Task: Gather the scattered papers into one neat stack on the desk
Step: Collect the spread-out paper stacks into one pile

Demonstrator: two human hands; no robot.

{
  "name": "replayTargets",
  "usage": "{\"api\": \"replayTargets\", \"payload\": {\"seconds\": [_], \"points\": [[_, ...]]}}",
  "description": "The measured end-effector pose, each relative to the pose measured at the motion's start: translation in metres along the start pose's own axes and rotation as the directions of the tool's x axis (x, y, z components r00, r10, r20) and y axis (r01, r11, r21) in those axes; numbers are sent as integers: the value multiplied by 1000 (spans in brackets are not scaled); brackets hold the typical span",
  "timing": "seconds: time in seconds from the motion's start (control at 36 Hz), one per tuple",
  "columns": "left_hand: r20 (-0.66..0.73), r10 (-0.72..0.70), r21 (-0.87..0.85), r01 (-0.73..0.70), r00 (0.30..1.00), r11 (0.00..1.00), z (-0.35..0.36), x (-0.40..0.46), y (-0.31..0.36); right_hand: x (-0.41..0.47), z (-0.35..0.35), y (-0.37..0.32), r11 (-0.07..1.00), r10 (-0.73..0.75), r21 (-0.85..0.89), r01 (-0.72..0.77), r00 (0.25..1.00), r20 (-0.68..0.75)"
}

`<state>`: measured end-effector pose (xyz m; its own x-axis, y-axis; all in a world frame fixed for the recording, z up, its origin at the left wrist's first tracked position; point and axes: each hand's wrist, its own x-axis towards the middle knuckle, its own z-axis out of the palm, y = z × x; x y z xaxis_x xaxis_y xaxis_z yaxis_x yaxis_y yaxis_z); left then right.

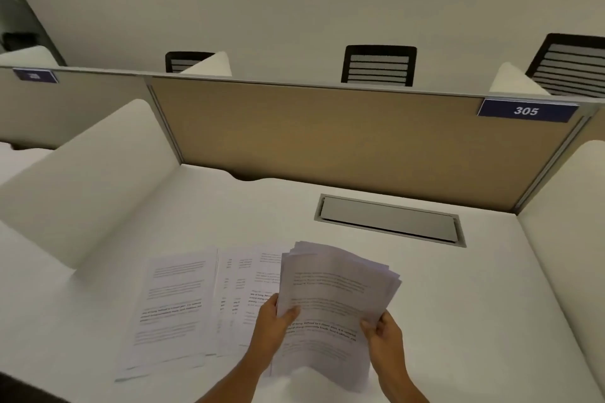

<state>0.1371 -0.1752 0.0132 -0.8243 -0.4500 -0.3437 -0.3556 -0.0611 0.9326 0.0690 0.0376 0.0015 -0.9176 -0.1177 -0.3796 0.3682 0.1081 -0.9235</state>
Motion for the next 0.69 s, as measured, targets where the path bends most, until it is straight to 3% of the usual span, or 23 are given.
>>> {"api": "replayTargets", "payload": {"seconds": [0.22,0.47,0.69], "points": [[-149,-3,24,7,989,1000,-6,-19,0,3,15,-10,998,-13,-54,18,996,93],[-140,36,129,-18,989,992,-43,1,4,28,59,-13,993,24,-121,-5,986,163],[-145,-8,190,36,989,981,-78,47,-2,57,116,-20,972,127,-215,-98,984,126]]}}
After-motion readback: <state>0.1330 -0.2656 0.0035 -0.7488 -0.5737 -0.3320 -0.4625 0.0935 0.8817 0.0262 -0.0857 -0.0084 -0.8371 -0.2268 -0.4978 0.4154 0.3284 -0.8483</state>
